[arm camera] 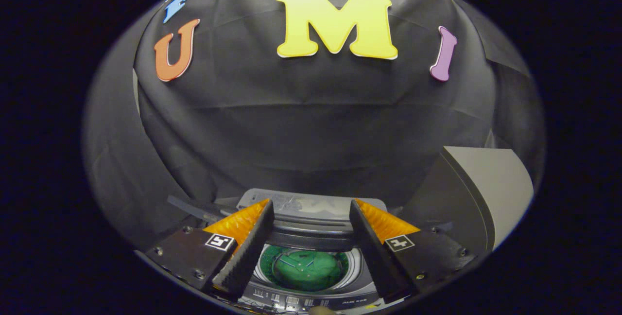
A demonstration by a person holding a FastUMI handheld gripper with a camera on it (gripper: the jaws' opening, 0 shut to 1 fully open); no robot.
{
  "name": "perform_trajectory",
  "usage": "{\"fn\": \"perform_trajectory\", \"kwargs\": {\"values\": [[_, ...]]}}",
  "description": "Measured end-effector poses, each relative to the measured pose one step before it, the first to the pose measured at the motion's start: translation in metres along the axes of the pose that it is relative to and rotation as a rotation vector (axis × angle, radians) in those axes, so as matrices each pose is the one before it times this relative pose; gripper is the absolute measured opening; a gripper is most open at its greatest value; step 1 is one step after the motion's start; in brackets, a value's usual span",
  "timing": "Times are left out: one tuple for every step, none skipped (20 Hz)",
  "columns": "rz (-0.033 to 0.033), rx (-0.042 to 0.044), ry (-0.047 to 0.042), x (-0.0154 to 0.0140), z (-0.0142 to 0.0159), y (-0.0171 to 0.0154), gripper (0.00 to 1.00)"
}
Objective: Put the clothes into the washing machine and then close the washing machine lid.
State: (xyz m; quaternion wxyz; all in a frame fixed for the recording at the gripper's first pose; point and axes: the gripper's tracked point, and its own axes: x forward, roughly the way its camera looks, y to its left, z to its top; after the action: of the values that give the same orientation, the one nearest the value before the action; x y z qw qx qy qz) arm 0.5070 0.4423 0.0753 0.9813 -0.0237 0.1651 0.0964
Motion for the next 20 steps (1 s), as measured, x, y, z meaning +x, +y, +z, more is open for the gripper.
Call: {"fn": "perform_trajectory", "kwargs": {"values": [[0.00073,-0.01078,0.02446,-0.00173,-0.01158,0.00052,0.97],[0.00198,-0.0116,0.03729,-0.00203,-0.01472,0.00207,0.96],[0.00265,-0.00731,0.03293,-0.00407,-0.01511,-0.00089,0.96],[-0.00099,-0.01141,0.03603,0.00209,-0.01691,0.00229,0.97],[0.00818,-0.00928,0.03951,0.00066,-0.01692,0.00364,0.97],[0.01361,-0.00556,0.03162,0.002,-0.01555,0.00545,0.97],[0.0051,-0.00476,0.0296,0.00005,-0.01162,0.00253,0.97],[0.00122,0.00357,0.01704,0.00237,-0.00867,0.00326,0.97],[-0.00113,0.0038,0.00934,0.00055,-0.004,0.00214,0.97],[-0.00007,0.00106,0.00176,0.00154,-0.00147,0.00132,0.97],[-0.00462,-0.00068,0.00121,0.00077,-0.00039,0.00051,0.97],[0.00029,0.00123,0.00078,0.00196,-0.00018,0.00057,0.97],[-0.00198,0.00462,-0.00346,-0.00293,0.00091,-0.00091,0.97],[-0.00283,0.00154,-0.00705,-0.00473,0.00089,-0.00114,0.97],[-0.00195,0.00084,-0.0056,-0.00329,0.00074,-0.00176,0.97],[0.00091,0.00404,-0.00502,-0.00402,-0.00055,-0.00152,0.97],[0.00265,0.00896,-0.0032,-0.00598,-0.00115,-0.00183,0.97],[0.00131,0.0146,-0.01178,-0.00555,0.00065,-0.00327,0.97],[0.0042,0.00861,-0.01486,-0.00679,0.00096,-0.00344,0.97],[0.00271,0.0042,-0.01749,-0.01118,0.00073,-0.00435,0.97]]}}
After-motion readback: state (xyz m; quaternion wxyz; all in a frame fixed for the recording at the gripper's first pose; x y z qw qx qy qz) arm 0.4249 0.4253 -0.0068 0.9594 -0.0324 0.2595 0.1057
